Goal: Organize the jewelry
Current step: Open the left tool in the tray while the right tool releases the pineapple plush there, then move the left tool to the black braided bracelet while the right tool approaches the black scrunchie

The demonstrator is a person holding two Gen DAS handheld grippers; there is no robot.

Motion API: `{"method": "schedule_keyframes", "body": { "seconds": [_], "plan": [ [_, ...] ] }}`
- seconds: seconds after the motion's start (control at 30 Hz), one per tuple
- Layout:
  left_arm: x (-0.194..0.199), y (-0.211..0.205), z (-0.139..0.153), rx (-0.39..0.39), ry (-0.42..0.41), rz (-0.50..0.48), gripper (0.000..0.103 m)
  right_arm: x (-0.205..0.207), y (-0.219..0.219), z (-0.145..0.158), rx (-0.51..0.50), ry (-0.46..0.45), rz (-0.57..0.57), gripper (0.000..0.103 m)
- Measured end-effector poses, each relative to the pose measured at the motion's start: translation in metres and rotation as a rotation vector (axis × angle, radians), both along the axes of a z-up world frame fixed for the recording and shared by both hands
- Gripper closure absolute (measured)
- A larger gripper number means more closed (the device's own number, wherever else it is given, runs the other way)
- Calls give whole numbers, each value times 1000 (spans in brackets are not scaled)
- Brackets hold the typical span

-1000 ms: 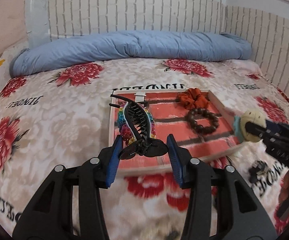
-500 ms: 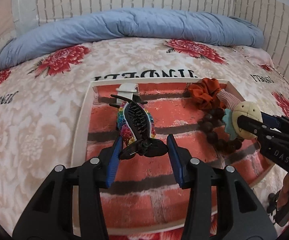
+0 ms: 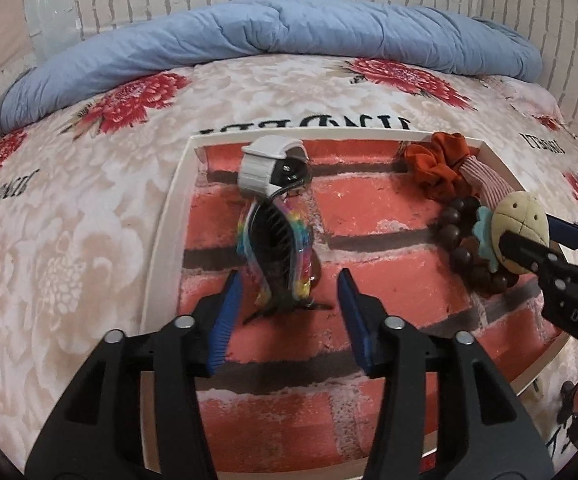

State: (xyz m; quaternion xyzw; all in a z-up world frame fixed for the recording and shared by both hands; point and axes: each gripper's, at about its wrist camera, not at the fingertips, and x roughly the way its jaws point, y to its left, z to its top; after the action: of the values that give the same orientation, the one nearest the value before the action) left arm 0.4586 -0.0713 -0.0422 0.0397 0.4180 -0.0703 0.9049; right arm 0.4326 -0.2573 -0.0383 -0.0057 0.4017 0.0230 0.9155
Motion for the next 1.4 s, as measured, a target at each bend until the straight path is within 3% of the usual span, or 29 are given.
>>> {"method": "schedule_keyframes", "body": {
  "seconds": [0.17,0.3,0.37,0.47,0.7,1.0,1.27,1.4],
  "plan": [
    [-13,6,24,-6,-55,-1,29,-17,-19,25,51,-24,-27,33],
    [-32,13,54,-10,-109,-11,20,-37,-30,57,33,-74,-42,25],
    [-43,21,74,-14,-141,3,7,-50,-34,75,23,-100,-49,24],
    [-62,37,96,-36,-161,3,5,-70,-38,97,19,-137,-73,14],
    [-112,91,121,-25,-171,12,5,-114,-25,117,19,-186,-86,14],
    [-173,154,116,9,-182,65,5,-163,9,103,45,-192,-93,14],
    [-213,194,77,4,-123,111,5,-200,56,66,41,-157,-65,14],
    [-223,215,51,-40,-70,139,5,-213,80,40,75,-120,-59,14]
  ]
}}
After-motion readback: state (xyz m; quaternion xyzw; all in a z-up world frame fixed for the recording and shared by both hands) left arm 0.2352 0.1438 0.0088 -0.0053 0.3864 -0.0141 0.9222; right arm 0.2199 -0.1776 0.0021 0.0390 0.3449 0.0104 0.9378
